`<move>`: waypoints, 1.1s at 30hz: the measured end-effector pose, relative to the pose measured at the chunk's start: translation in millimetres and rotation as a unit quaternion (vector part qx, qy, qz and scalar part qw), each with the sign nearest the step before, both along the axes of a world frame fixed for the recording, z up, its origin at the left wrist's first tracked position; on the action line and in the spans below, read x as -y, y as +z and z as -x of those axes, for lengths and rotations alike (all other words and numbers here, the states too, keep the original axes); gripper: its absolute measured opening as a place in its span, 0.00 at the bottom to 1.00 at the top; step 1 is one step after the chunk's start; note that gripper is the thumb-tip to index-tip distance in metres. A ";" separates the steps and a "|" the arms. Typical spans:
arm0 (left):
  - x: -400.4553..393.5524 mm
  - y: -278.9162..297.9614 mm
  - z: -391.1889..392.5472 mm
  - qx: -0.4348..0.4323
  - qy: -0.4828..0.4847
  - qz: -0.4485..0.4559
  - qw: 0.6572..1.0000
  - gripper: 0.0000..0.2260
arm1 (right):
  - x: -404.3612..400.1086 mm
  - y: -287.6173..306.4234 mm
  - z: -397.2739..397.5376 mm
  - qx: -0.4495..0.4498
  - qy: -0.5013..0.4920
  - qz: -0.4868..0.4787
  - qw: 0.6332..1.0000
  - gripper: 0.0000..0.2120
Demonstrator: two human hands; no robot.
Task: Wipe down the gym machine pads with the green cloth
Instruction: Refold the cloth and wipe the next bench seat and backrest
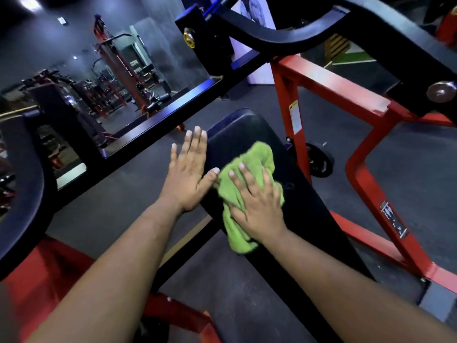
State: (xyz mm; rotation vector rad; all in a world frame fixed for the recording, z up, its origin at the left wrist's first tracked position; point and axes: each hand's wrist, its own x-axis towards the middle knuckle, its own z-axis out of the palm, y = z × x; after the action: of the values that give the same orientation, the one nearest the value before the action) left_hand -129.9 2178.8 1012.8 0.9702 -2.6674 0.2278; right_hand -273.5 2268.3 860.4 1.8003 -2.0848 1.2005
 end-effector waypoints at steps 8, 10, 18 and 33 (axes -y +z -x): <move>0.9 -2.4 6.8 0.016 0.035 0.023 0.999 0.36 | -3.4 4.4 -17.9 0.064 -0.026 -0.017 0.997 0.42; 0.9 0.7 6.3 -0.014 0.024 -0.011 1.000 0.36 | 18.3 49.2 -42.9 0.065 -0.005 -0.014 0.998 0.44; -7.5 -3.8 8.5 0.057 0.063 0.062 0.994 0.36 | -51.5 -81.4 7.6 -0.035 0.001 -0.059 0.998 0.41; -9.0 -34.2 41.3 0.228 -0.037 0.253 0.940 0.37 | 5.8 -26.6 79.8 0.064 -0.028 -0.015 0.997 0.39</move>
State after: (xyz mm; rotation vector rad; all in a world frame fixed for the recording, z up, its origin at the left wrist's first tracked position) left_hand -171.2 2187.8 978.6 0.7075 -2.7902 1.1827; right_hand -353.4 2262.5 833.7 1.7079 -2.2161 1.3094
